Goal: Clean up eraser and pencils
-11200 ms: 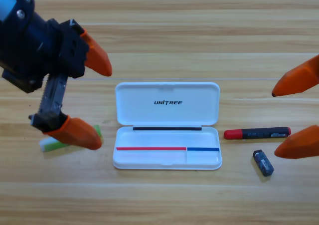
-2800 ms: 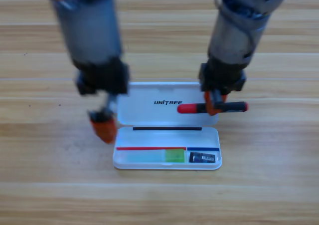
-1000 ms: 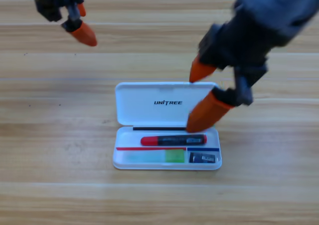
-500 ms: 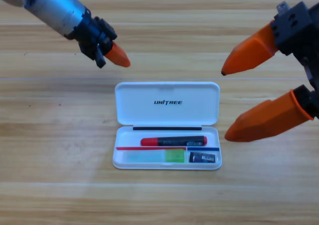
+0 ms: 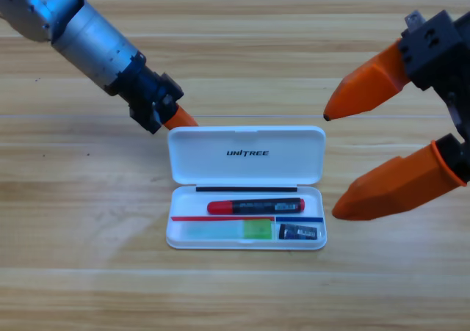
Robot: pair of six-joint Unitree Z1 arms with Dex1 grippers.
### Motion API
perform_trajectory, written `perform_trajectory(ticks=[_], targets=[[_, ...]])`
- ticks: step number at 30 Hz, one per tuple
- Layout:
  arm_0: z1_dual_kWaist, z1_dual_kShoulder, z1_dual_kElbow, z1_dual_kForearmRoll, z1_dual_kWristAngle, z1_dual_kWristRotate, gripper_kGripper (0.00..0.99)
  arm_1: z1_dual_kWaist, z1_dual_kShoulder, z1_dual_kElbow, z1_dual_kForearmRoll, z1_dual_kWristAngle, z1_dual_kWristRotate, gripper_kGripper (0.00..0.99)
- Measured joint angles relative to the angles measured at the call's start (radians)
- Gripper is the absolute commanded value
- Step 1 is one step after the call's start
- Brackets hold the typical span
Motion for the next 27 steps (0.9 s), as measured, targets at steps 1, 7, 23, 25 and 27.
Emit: perform_trajectory(ticks=[1,7,23,25,27], targets=[[0.0,0.004,-0.003,0.014,-0.011,0.011,0.0,0.0,0.0,0.0,0.0,0.0,0.0,0.99],[-0.014,0.007,-0.005,0.061,-0.028,0.037,0.0,0.0,0.0,0.005,0.0,0.0,-0.004,0.99],[-0.105,-0.002,0.003,0.06,0.046,0.039,0.0,0.0,0.003,0.005,0.0,0.0,-0.005,0.99],[-0.122,-0.002,0.005,0.052,0.067,0.034,0.0,0.0,0.007,0.005,0.0,0.0,-0.005,0.99],[-0.137,-0.003,0.006,0.048,0.086,0.024,0.0,0.0,0.013,0.005,0.0,0.0,-0.005,0.99]])
